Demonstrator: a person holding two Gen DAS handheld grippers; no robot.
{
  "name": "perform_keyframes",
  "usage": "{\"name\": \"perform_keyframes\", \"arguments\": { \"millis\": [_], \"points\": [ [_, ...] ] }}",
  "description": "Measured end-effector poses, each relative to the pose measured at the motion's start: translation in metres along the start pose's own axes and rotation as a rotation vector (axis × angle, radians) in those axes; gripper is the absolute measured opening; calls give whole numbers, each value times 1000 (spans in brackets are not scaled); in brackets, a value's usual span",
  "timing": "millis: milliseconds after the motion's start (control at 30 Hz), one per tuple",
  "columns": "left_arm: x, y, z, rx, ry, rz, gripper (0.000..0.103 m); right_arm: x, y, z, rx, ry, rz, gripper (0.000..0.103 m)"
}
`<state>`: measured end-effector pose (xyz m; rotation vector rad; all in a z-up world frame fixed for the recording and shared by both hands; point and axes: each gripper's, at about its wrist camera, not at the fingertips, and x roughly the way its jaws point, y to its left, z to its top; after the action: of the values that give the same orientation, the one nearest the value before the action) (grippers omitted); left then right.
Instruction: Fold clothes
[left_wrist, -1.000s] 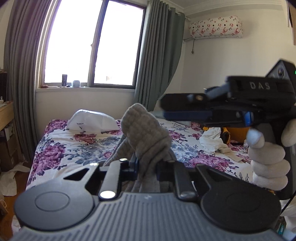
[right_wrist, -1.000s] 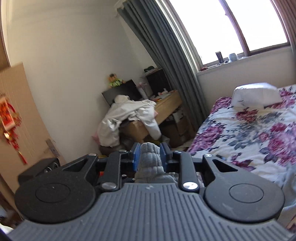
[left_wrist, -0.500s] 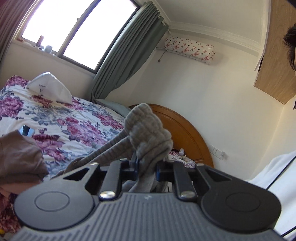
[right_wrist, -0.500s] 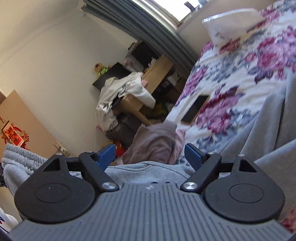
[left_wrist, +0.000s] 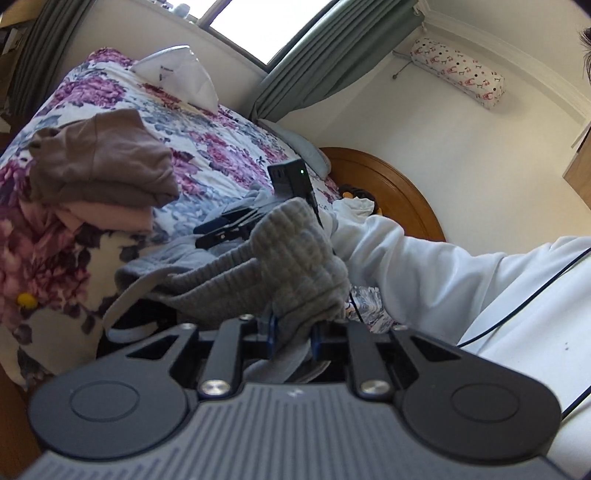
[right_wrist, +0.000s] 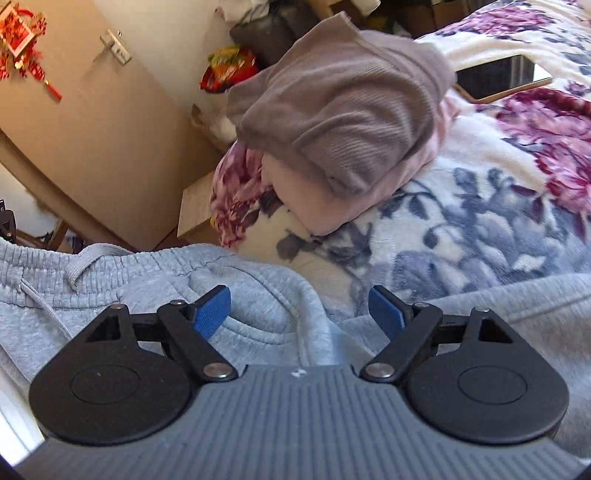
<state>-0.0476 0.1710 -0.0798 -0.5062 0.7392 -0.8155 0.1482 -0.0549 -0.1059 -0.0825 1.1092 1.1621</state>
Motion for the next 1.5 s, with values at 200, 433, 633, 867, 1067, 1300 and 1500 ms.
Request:
{"name": "perform_keyframes", "arguments": {
  "millis": [200, 433, 633, 867, 1067, 1300, 1500],
  "points": [
    [-15, 19, -19, -89, -18, -21, 16, 48, -5, 25, 132, 94, 86, 85],
    [-25, 35, -28, -147, -67, -27, 22, 108, 43, 36, 87, 258, 100, 91],
    [-33, 39, -36, -152, -115, 7, 22, 96, 66, 10, 98, 113, 148, 40],
    [-39, 8, -17, -27, -191, 146, 18, -5, 90, -20, 69, -344, 87, 6],
    [-44, -32, 32, 112, -351, 253, 15, -126, 152, -22, 28, -770, -92, 6],
    [-44, -123, 192, 438, -484, 345, 14, -313, 203, 0, -82, -1040, -354, 6],
    [-46, -246, 323, 626, -580, 423, 14, -450, 258, 30, -85, -1199, -636, 5]
  ]
}}
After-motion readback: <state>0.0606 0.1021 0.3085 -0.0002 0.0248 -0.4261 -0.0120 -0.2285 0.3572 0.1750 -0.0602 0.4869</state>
